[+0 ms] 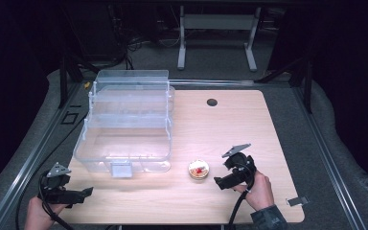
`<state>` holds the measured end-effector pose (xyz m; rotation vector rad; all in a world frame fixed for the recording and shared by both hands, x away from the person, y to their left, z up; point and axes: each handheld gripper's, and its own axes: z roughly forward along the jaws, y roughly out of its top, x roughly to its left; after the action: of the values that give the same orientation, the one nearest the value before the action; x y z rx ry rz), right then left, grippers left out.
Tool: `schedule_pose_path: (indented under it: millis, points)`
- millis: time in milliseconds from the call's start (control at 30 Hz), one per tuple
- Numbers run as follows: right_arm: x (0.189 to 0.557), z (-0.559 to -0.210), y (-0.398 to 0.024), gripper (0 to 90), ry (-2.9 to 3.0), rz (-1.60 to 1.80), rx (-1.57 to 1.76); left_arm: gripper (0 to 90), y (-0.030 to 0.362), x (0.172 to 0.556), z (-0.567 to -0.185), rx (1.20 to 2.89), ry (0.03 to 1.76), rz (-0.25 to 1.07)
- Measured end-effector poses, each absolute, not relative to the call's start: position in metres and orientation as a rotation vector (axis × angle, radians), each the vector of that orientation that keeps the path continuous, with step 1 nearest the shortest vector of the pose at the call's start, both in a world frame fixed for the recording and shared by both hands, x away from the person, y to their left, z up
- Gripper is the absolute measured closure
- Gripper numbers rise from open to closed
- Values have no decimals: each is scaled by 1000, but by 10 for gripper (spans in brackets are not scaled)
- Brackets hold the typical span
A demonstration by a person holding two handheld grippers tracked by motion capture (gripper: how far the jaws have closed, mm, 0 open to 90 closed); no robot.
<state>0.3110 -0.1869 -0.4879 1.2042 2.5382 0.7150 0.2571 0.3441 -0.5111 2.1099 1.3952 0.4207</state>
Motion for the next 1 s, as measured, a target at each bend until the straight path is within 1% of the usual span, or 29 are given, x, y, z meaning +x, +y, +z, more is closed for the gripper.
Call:
schedule_pose_path:
  millis: [233,500,633,1000]
  points:
    - [325,-494,-165,46,2596,712,1178,0,344,257,-512,2109,1396,418]
    - [344,-508,-142,1,2666,669,1184,0,344,259,-514,2108,1400,410]
    - [351,-513,-129,0,2690,688,1176,0,343,260,-514,2113,1396,410]
    - [366,-526,-104,0,2713,586,1165,0,346,258,-516,2113,1404,406]
